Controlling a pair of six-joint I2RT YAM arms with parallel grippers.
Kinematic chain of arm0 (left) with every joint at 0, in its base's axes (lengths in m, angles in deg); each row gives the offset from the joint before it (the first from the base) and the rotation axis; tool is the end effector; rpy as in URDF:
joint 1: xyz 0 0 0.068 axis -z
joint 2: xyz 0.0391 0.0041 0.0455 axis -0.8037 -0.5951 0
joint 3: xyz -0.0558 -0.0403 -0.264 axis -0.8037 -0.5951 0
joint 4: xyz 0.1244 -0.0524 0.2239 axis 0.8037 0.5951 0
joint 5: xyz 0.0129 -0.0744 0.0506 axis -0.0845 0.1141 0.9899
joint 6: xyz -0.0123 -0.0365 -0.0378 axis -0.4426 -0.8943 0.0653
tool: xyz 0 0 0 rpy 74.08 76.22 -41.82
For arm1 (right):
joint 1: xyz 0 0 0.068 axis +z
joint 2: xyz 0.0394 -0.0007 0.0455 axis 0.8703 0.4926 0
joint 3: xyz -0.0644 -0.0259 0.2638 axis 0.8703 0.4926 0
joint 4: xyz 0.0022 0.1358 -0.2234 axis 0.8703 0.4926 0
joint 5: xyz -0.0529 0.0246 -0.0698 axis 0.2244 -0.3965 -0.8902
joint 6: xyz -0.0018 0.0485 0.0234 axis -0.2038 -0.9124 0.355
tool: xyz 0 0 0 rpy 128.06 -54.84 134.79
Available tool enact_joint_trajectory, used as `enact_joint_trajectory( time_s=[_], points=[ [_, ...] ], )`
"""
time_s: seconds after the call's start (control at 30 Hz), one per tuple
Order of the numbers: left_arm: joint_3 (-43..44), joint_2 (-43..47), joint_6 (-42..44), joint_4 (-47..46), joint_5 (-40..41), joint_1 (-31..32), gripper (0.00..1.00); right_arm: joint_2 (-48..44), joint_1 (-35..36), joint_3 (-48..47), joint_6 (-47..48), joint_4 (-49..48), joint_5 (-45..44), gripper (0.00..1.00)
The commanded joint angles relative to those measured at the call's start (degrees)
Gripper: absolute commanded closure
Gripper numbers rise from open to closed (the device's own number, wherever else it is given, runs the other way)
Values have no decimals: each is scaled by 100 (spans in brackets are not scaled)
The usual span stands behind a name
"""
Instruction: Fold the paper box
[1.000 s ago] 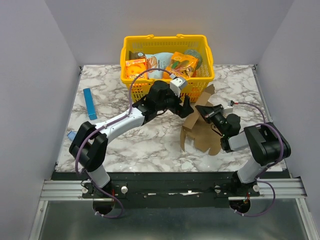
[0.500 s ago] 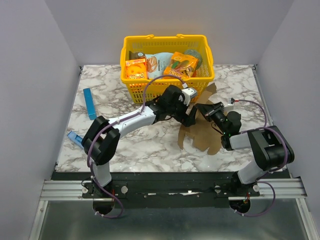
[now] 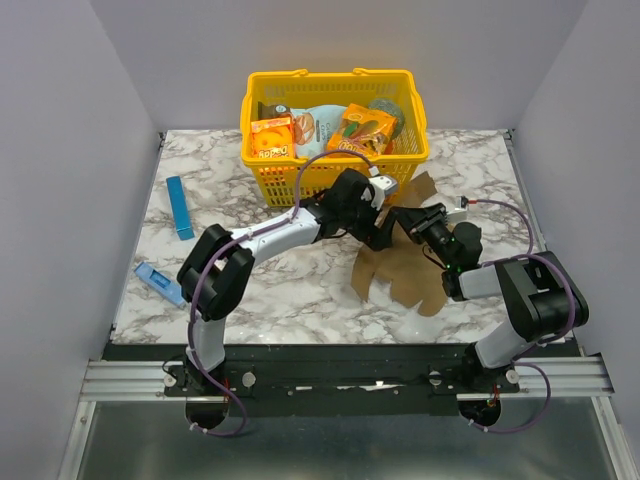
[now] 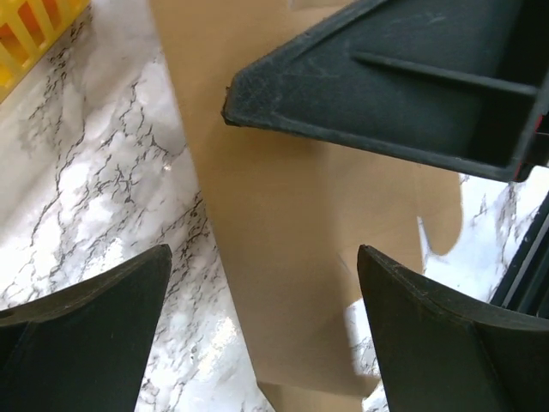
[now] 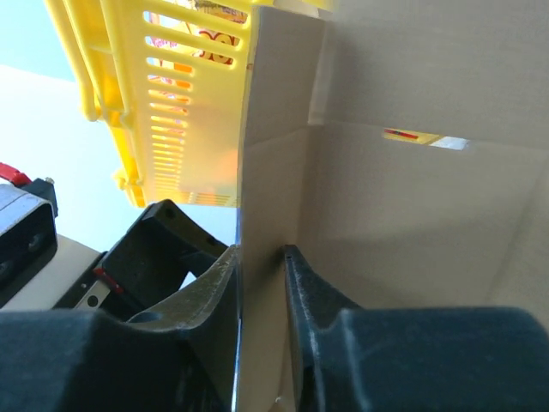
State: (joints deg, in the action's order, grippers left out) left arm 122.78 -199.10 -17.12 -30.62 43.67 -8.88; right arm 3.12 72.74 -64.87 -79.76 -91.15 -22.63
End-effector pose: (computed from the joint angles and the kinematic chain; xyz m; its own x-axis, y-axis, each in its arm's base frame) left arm 0.3034 -0.3155 0.2372 -0.5889 0.3249 -0.7400 0.7480 0.5658 -0.3469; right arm 0.2664 0.0681 0.1686 -0.4431 0.8183 -0.3660 -0.1742 0.3219 0.9306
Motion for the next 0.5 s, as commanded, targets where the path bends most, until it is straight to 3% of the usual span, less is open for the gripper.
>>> enact_joint_trajectory(
  time_s=[0.0,0.1,0.3,0.33,0.37,0.47],
  points=[
    [200,-42,433,263,83,22,10,-25,-21,-59,182,111,78,54],
    [183,-15,644,263,-13,49,20,-60,-21,-41,191,138,130,44],
    [200,-15,997,570,547,207,31,-280,-38,-15,279,532,122,41],
    [200,-32,1032,736,680,207,27,-446,-65,-6,314,733,61,40],
    [157,2,1050,773,846,207,12,-543,-82,29,375,944,8,39],
    [-142,204,1076,607,1348,146,1,-998,-179,222,762,1304,-176,35]
  ],
)
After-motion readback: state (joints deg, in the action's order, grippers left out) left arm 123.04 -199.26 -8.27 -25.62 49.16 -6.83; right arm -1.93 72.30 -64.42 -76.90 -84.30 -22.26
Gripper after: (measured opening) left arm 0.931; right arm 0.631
